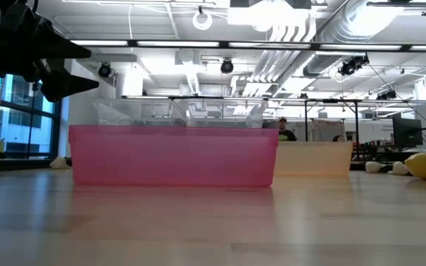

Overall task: Sort produce into baskets
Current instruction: Put the red apple into the right transparent bin

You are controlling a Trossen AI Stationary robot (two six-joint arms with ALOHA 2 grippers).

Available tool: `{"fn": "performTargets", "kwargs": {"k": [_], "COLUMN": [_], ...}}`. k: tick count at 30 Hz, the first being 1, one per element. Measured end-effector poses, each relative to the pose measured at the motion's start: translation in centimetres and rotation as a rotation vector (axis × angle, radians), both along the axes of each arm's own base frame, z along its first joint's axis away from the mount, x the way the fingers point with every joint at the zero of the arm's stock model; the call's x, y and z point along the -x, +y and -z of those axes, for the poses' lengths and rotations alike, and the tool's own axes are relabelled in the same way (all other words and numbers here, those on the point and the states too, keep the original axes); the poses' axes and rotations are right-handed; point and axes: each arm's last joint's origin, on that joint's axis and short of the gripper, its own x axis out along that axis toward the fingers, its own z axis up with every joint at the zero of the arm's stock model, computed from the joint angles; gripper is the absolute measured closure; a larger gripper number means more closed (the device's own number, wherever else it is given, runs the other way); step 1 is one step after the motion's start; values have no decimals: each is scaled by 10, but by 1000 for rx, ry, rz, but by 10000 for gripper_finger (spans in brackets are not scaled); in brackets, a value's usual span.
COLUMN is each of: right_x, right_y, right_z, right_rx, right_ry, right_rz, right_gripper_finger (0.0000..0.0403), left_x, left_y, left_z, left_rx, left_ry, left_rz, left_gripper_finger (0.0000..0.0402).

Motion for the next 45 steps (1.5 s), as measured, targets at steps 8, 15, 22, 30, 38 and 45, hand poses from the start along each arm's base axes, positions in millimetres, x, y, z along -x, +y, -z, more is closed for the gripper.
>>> {"fn": "performTargets", "kwargs": {"k": [8,15,22,30,38,45], "right_x": [3,-1,-35,-110,-169,-172], "right_y": [-5,-38,-120,-211,-299,-342], "right_z": [-12,-68,-142,-179,-163,-147], "right_rx": [-6,-41,81,371,601,562], "right_ry": [-8,-202,-724,-1336,-1543,-1509], "right_rz": [-6,81,350,404,491,897], "right_gripper_finger": [136,147,146,96,101,100], "left_x": [0,0,0,0,0,0], "left_y": [0,0,0,0,0,0], "left_z": [0,0,0,0,0,0], "left_rx": [0,0,0,0,0,0], "left_ry": [0,0,0,0,0,0], "left_rz": [0,0,0,0,0,0], "left_gripper_finger": [11,11,11,11,11,11]}}
